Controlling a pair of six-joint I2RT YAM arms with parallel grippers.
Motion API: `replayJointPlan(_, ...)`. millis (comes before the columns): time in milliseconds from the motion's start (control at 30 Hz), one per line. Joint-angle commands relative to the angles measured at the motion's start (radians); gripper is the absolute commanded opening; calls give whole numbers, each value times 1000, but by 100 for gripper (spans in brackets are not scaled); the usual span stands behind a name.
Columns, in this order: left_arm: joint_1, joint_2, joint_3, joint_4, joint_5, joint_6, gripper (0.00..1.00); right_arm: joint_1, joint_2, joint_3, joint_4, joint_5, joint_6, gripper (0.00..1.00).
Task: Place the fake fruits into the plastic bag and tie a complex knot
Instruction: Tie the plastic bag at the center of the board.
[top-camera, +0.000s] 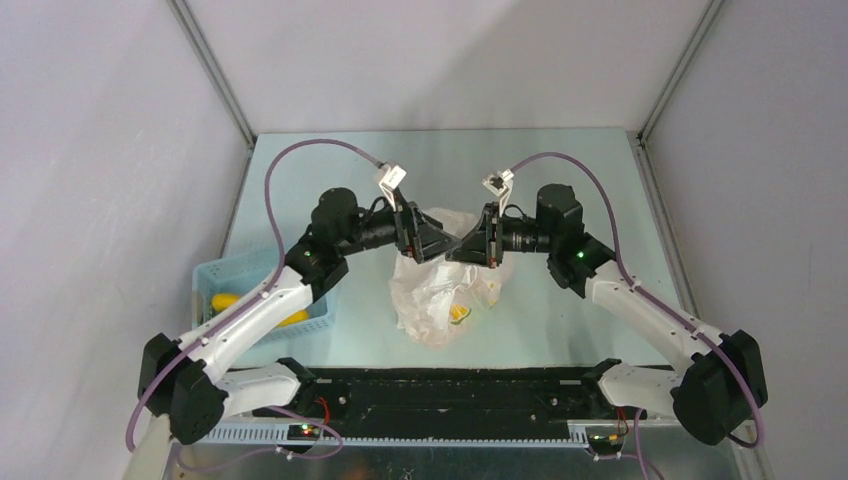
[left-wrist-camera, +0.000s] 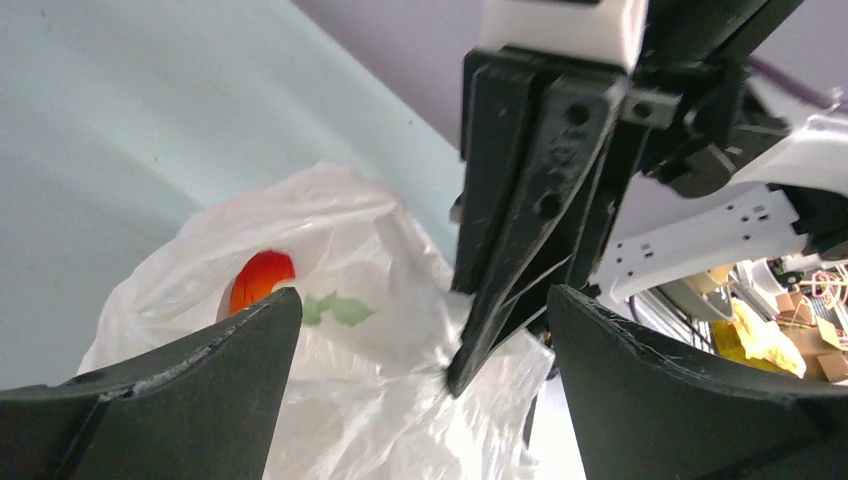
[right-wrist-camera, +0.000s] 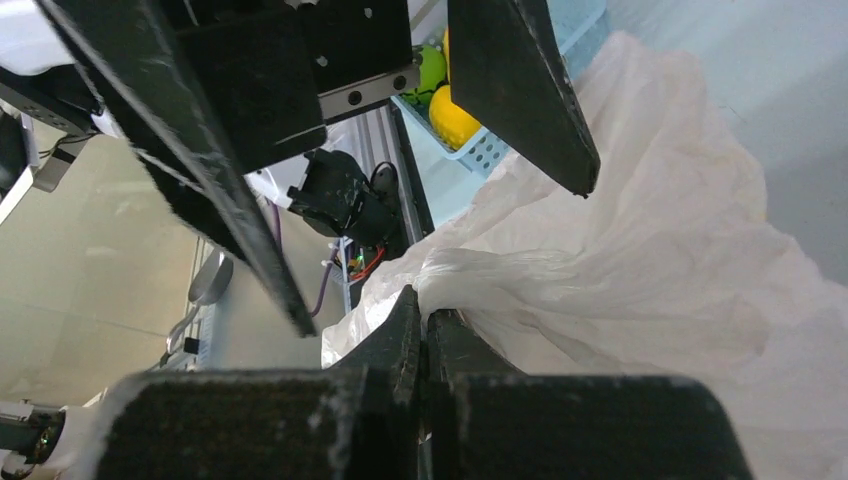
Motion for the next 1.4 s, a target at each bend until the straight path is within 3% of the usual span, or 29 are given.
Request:
replayJointPlan(0,6,-18,-40,20,25,46,99,-10,-41,-33,60,14,-1,0)
replayJointPlan(467,-77,-41,-348,575,42,-378,99,-21,-65,-125,243,35,74,0)
replayJointPlan(1067,-78,38,-271,711,127,-593,99,-23,-88,-158,326,-132,102,0)
replayJointPlan(1200,-75,34,-280,779,123,-647,93,-24,-86,-162,314,-140,102,0)
replayJointPlan(1367,-61,5,-321,848,106,-710,78,-51,-105,-187,319,-127,114,0)
